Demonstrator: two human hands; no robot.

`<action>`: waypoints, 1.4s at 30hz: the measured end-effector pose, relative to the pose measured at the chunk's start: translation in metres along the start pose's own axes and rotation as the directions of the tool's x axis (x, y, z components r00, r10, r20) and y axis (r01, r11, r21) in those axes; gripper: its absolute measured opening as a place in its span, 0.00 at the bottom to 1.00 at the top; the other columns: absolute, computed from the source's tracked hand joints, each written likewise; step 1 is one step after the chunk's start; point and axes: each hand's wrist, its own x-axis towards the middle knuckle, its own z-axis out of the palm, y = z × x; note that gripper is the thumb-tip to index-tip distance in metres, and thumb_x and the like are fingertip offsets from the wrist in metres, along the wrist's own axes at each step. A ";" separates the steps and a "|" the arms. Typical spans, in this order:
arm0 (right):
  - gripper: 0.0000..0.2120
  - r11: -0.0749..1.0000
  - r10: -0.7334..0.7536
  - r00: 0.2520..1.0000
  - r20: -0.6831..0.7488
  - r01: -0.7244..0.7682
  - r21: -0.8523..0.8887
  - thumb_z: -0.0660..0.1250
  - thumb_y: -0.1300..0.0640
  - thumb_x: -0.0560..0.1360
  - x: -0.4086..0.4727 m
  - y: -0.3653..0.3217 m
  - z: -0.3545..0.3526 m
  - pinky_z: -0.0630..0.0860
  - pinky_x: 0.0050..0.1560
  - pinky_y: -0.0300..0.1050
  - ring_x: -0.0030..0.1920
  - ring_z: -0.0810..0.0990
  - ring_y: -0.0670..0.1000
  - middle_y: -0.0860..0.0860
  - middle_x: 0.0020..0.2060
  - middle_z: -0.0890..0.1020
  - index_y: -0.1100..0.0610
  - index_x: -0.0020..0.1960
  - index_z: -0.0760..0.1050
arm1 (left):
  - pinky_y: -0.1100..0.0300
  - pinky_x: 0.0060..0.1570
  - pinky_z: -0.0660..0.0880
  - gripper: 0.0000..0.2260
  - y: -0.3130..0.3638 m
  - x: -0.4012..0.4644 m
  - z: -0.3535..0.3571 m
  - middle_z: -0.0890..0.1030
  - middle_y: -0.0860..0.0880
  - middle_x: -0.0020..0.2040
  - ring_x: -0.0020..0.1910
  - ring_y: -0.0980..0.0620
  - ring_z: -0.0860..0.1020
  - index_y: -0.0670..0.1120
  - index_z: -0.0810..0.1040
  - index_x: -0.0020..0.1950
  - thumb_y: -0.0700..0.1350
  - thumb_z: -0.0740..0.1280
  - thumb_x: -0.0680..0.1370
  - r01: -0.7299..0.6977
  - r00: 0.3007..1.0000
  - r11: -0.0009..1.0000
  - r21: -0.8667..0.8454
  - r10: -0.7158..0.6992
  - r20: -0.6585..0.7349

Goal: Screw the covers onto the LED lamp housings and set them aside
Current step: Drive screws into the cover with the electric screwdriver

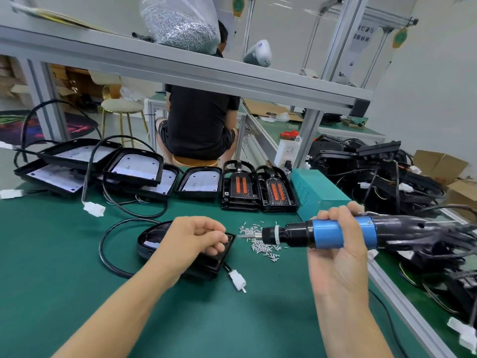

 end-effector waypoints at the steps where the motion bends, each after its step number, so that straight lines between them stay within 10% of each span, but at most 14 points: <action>1: 0.13 1.000 0.013 1.000 0.015 -0.013 -0.001 0.69 0.64 0.69 -0.002 0.003 0.004 0.78 0.45 0.39 0.36 0.78 0.45 0.46 0.36 0.76 0.49 0.49 0.74 | 0.66 0.31 0.77 0.06 0.000 -0.002 -0.003 0.83 0.41 0.34 0.30 0.53 0.79 0.39 0.81 0.41 0.29 0.68 0.73 0.003 1.000 1.000 -0.027 -0.003 -0.009; 25: 0.14 0.996 0.082 0.994 0.076 -0.079 -0.052 0.70 0.64 0.67 -0.017 0.040 0.040 0.78 0.44 0.39 0.35 0.78 0.46 0.46 0.35 0.76 0.50 0.49 0.74 | 0.67 0.35 0.76 0.07 -0.005 -0.010 -0.044 0.84 0.45 0.35 0.31 0.55 0.80 0.43 0.83 0.42 0.33 0.69 0.74 -0.079 0.996 0.992 0.094 0.081 -0.024; 30: 0.13 0.986 0.079 0.991 0.107 -0.062 -0.152 0.68 0.65 0.70 -0.020 0.043 0.033 0.78 0.42 0.39 0.35 0.77 0.45 0.47 0.36 0.75 0.49 0.50 0.74 | 0.61 0.46 0.73 0.05 -0.009 0.000 -0.049 0.80 0.56 0.36 0.38 0.56 0.76 0.50 0.79 0.43 0.42 0.66 0.76 -0.176 0.967 0.752 0.635 0.252 -0.030; 42: 0.16 0.957 0.121 0.956 0.267 -0.041 -0.287 0.69 0.64 0.68 -0.027 0.044 0.020 0.77 0.42 0.41 0.36 0.77 0.48 0.48 0.33 0.75 0.50 0.53 0.72 | 0.68 0.43 0.67 0.03 -0.047 -0.022 -0.055 0.76 0.57 0.40 0.42 0.59 0.71 0.48 0.77 0.45 0.42 0.66 0.78 -0.396 0.881 0.574 0.717 0.457 0.122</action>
